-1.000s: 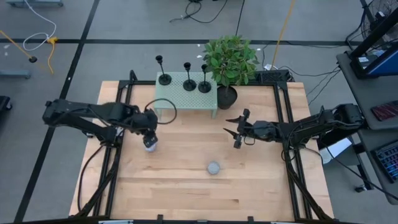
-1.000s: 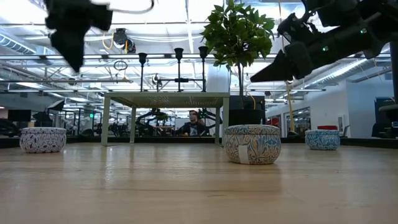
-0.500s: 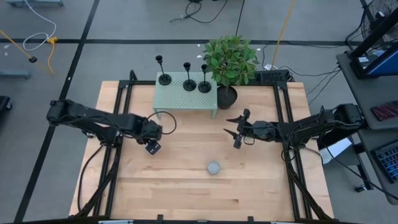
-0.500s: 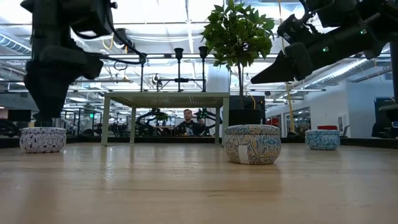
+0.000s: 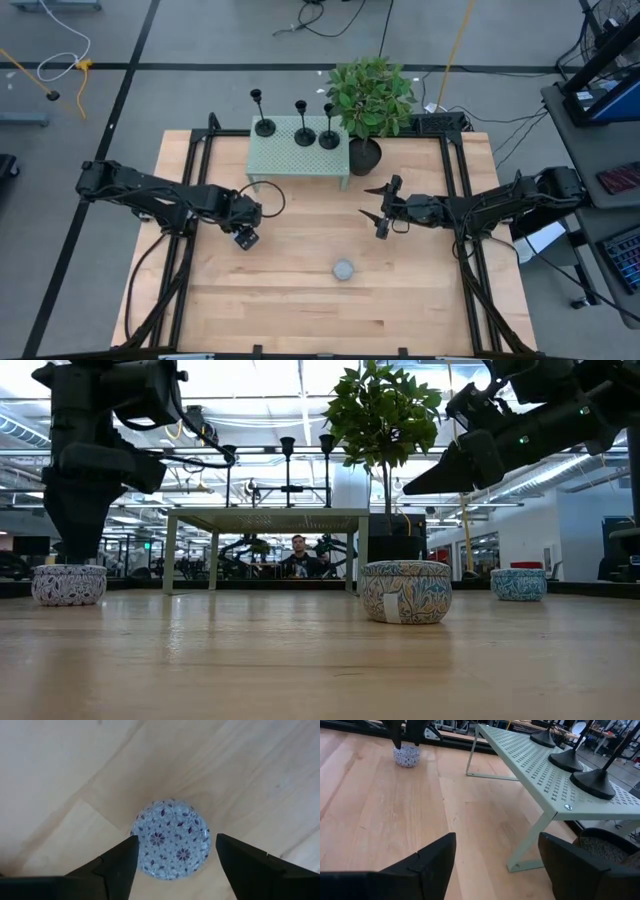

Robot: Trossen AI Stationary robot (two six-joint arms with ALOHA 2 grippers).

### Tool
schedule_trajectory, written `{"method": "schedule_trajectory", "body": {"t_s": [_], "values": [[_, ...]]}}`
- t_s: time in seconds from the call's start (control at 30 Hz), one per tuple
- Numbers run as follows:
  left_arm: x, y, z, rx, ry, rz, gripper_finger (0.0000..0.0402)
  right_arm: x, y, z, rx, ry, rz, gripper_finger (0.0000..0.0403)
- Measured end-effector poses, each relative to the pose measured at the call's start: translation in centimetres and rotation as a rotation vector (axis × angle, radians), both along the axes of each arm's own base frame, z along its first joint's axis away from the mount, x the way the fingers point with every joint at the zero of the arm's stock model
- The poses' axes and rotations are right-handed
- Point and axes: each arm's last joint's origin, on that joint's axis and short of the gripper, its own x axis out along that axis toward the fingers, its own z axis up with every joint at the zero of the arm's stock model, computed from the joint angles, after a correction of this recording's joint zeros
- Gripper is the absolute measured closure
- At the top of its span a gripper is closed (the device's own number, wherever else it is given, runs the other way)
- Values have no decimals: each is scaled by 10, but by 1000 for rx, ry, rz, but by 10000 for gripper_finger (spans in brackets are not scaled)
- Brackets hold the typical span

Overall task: Pick & Place candle stick holders
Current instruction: Put the red scented candle on the shelf

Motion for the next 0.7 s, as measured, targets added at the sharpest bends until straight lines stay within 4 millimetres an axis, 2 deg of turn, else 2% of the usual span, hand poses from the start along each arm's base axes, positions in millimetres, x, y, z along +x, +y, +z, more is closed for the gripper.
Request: {"method": "schedule_trajectory", "body": {"t_s": [0.37, 0.7], "values": [[2, 2, 0, 5, -19, -21, 39, 0, 0, 0, 0, 1, 0, 124], [1, -4, 0, -20, -16, 29, 25, 0, 0, 0, -6, 7, 3, 124]]}}
